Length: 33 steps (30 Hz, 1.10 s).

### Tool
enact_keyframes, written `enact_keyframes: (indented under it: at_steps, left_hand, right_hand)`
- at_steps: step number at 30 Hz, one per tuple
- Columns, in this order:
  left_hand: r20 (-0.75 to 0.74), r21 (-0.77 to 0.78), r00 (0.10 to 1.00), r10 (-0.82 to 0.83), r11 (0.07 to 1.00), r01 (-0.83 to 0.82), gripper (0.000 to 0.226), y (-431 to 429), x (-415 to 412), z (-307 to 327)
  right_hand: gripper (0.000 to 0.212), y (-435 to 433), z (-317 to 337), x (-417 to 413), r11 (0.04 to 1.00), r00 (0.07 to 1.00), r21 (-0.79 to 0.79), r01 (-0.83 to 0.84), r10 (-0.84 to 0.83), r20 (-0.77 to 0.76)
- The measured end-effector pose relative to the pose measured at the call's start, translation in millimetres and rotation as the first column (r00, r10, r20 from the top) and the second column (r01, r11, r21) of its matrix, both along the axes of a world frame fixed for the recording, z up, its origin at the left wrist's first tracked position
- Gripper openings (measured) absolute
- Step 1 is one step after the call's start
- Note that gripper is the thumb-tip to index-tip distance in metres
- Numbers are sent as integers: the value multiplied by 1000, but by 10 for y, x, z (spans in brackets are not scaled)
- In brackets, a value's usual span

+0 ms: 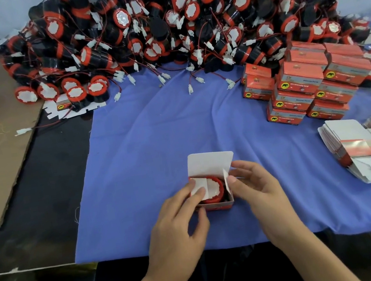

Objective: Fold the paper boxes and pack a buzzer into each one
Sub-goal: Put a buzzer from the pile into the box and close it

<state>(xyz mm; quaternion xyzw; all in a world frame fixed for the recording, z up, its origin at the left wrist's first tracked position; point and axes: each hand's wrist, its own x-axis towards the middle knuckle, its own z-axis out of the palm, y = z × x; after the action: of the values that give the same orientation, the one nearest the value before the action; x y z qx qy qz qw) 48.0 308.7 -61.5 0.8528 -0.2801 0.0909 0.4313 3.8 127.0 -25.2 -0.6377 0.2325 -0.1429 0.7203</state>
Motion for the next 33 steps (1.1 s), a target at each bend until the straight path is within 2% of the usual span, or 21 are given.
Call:
enact_keyframes:
  at_steps: [4,8,11,13,15,19,22,26,29,33]
  left_hand:
    - [-125,-90,992,-29,996,17,36,-5,10,52]
    - [-250,-224,968,-15,974,-42,21,-37,124,122]
    - [-324,-276,944,-60,961,-34,55,-38,231,196]
    - [-305,-238,946,-110,971,37,63,-3,242,218]
    - [-287,-178,945,-157,978,108,51,62,216,223]
    - [-329,-160,908,-261,963,219,36,164,237,216]
    - [-297,-90,923,-246,969,230,24,152,346,235]
    - [-270,22,909,-318,942,336,39,184,488,266]
    - [-234,103,922,-308,935,338,40,177,518,294]
    - [-210,153,943,-259,944,293,41,142,497,336]
  right_hand:
    - [55,29,-53,56,989,999,-139,-49,51,11]
    - [39,33,-90,48,913,996,-401,-70,83,16]
    - [36,-57,-107,-45,800,983,-586,-130,180,27]
    - [33,-139,-110,-149,768,956,-595,-236,292,-3]
    - [39,-200,-123,-227,745,933,-587,-316,356,-51]
    - [37,-217,-150,-210,708,940,-641,-296,336,-62]
    - [43,-208,-141,-190,601,936,-745,-290,340,-90]
    - [52,-220,-74,-162,469,909,-816,-337,387,-154]
    - [50,-232,-56,-149,396,904,-849,-350,381,-195]
    - [46,-231,-32,-135,394,898,-834,-386,369,-241]
